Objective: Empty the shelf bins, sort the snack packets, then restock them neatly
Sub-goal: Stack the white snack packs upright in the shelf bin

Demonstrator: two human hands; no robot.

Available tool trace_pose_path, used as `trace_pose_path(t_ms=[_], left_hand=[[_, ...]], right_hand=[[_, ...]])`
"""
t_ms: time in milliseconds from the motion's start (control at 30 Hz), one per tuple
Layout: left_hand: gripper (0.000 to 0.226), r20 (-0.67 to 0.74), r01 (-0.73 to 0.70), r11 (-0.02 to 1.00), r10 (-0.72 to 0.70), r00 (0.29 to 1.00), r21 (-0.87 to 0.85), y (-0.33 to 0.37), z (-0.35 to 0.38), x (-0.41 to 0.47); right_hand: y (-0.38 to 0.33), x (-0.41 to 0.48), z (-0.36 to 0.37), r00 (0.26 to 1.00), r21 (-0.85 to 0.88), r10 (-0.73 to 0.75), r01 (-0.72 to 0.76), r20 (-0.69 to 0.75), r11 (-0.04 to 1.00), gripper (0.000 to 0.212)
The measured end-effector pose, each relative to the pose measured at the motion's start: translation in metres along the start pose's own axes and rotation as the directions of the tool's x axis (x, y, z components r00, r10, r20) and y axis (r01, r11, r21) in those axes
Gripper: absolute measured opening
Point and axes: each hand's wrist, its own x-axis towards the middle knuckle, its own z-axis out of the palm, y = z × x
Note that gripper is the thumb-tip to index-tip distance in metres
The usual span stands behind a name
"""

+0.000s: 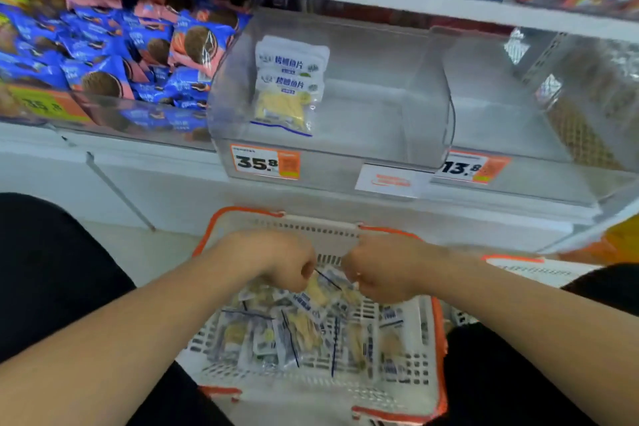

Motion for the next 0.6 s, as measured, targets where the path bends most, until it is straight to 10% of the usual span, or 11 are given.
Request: trace_pose_path(t_ms=[333,600], left_hand=[[0.016,-0.058,0.065,0.981,-0.077,0.995,-0.18,-0.022,0.1,0.133],[0.087,-0.037,0.141,0.989,-0.142,0.989,-0.036,-0.032,0.166,0.182]], right_hand=[[0.045,0.055,0.135,0.923,0.069,0.315,-0.337,0.22,0.939,0.031],[0.037,0.093,0.223,0.855,-0.088,0.462,-0.455,0.234,0.886,0.056]])
